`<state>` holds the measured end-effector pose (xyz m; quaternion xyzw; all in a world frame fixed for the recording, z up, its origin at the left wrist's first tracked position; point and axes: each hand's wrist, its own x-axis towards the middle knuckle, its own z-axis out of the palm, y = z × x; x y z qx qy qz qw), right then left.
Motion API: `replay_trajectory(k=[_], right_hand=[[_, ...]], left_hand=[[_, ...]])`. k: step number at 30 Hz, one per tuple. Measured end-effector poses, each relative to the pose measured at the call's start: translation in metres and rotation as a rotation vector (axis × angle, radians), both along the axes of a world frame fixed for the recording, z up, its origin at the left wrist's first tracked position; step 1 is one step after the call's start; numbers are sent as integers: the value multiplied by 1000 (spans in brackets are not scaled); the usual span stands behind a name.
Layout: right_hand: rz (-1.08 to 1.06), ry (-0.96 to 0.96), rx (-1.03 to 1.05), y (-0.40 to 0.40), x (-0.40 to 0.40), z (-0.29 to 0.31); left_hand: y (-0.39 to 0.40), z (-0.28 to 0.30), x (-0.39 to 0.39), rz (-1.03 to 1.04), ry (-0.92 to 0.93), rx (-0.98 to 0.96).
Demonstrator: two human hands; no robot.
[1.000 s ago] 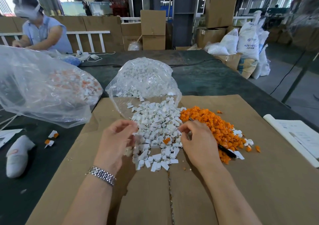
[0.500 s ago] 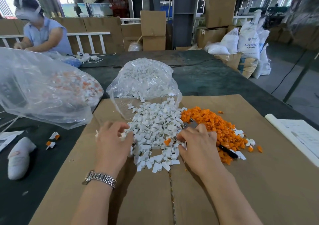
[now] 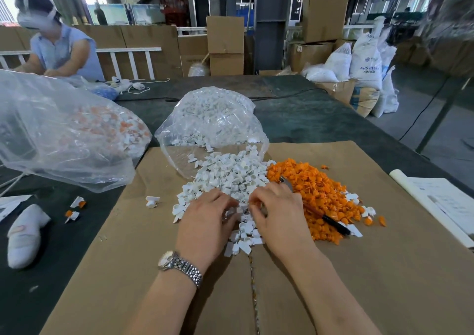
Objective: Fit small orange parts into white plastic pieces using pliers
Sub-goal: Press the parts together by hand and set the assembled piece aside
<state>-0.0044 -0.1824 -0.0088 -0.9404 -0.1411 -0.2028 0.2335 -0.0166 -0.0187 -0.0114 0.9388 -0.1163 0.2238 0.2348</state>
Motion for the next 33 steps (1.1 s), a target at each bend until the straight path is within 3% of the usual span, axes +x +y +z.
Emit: replay_trajectory(k=[7,13,20,24,28,33], right_hand=[[27,193,666,-10,-1,10],[224,342,921,-9,-7,19],[235,326,858,-3,-7,18],[236,335,972,-7,-6,19],[255,380,1140,-10,-6,20],[298,330,1030,-11,-8,23]], left_hand=[[6,10,-4,19,212,-619],[4,18,-9,-167,434,-962],[-1,18,-8,-168,441,-1025],[3,17,-8,-150,412,-1032],[4,15,-7,-237,516,-1187],[8,14,-3,-367,601,-1397]])
